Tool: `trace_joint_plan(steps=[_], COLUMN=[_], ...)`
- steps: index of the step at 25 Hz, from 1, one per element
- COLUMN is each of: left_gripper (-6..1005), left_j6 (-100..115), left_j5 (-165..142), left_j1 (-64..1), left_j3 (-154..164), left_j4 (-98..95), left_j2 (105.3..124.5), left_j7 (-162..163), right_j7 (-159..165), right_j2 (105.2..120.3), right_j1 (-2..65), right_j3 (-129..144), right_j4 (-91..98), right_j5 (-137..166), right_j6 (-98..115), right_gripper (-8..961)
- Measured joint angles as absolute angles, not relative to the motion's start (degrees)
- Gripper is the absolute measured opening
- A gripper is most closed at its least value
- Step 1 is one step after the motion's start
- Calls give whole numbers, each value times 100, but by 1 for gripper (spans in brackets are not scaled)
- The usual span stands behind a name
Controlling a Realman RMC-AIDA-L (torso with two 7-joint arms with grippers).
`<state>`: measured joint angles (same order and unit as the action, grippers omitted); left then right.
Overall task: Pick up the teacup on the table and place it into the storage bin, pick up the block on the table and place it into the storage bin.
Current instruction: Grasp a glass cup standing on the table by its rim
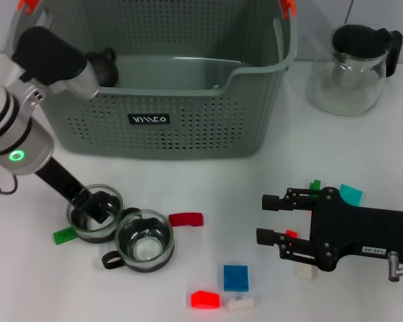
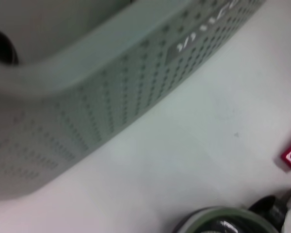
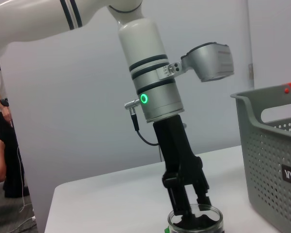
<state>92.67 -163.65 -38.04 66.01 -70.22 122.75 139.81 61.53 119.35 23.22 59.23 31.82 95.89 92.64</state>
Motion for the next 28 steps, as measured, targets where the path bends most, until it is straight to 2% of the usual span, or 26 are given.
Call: trace_joint_plan(steps=[15,26,28], left_gripper=[643,627,548], left_j6=[8800,8636,8633], left_j5=[-16374,-16374,-16374], left_j1=[-3801,-3821,-3822], left_j3=[6907,6961,6973], left_j4=[-6770,-6593,-6593], left_j2=[12242,12138,12122], left_j7=[14225,14425,14455], right_j7=[6152,6152,6152], right_j2=[11935,11935,11936], right_j1=[2327,2330,2330], right_j3=[5924,5924,5924], right_j4=[3181,3182,3182], right_j5=[9589,9589,9589], right_j6=[9260,9264,9264], right_gripper=[565,565,565])
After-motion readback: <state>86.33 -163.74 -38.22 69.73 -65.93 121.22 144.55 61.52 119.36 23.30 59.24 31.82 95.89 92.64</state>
